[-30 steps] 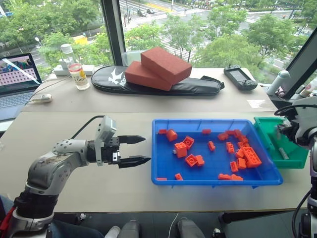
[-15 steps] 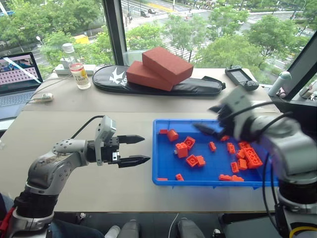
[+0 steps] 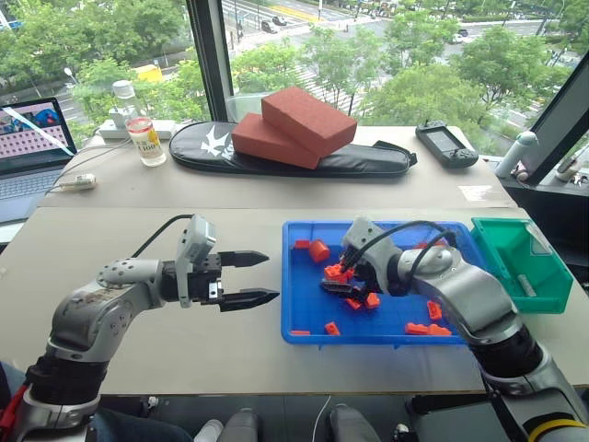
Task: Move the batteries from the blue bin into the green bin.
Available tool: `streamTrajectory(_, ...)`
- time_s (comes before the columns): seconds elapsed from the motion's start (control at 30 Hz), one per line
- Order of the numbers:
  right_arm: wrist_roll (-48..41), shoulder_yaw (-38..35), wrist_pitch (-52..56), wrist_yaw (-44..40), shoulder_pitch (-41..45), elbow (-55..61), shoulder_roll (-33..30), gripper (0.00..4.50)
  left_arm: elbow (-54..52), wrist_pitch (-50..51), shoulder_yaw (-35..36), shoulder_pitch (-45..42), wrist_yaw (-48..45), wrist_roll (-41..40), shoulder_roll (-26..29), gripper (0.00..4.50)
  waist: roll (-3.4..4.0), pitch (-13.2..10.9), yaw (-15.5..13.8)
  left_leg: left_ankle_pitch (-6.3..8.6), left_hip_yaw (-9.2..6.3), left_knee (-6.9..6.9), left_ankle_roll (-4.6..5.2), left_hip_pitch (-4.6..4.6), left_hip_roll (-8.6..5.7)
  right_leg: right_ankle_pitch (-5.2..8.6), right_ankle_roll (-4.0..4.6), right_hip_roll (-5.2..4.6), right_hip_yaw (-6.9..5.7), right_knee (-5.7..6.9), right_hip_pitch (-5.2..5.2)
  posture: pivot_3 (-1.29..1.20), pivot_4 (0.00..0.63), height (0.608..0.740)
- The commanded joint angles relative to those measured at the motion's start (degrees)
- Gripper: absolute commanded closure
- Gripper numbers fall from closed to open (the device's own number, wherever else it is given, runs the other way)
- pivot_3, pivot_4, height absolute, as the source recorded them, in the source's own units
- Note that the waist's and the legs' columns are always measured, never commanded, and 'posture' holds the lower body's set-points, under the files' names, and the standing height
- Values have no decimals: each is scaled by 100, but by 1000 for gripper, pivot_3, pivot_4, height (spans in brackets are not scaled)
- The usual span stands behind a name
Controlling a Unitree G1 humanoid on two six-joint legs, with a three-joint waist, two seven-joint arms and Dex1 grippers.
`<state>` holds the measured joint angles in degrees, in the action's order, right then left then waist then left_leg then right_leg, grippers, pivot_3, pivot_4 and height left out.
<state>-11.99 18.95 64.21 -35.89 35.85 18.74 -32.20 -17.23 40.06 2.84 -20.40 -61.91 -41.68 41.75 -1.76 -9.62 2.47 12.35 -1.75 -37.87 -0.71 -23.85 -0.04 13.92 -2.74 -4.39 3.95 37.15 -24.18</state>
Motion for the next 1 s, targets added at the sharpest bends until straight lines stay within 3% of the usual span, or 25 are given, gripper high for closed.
streamTrajectory(0.03,8,-200,66,157,4,43,38,12,-184,-38,112,4,-18,-64,79,0,0,0,0,0,0,0,0,0,0,0,0,0,0,0,0,0,150,740)
streamTrajectory(0.27,-93,-250,84,200,-63,55,55,12,-195,-29,124,29,-33,-79,101,0,0,0,5,0,0,0,0,0,1,0,0,1,0,0,0,0,150,740)
streamTrajectory(0.37,-140,-228,91,189,-81,102,71,608,-189,-31,112,27,-37,-74,103,0,0,0,6,0,0,0,0,0,1,0,0,2,0,0,0,0,150,740)
streamTrajectory(0.6,-162,-256,75,210,-87,176,110,2938,-185,-32,109,21,-44,-77,104,0,0,0,8,0,0,0,0,0,2,0,0,2,0,0,0,0,150,740)
streamTrajectory(0.8,-336,-754,262,264,74,559,78,2938,-181,-25,106,21,-53,-82,108,0,0,0,4,0,0,0,0,0,1,0,0,1,0,0,0,0,150,740)
streamTrajectory(1.0,-828,-2009,706,54,133,1239,-467,2938,-165,-22,91,12,-68,-79,110,0,0,0,-9,0,-1,0,0,-1,0,0,0,0,0,-1,1,0,150,740)
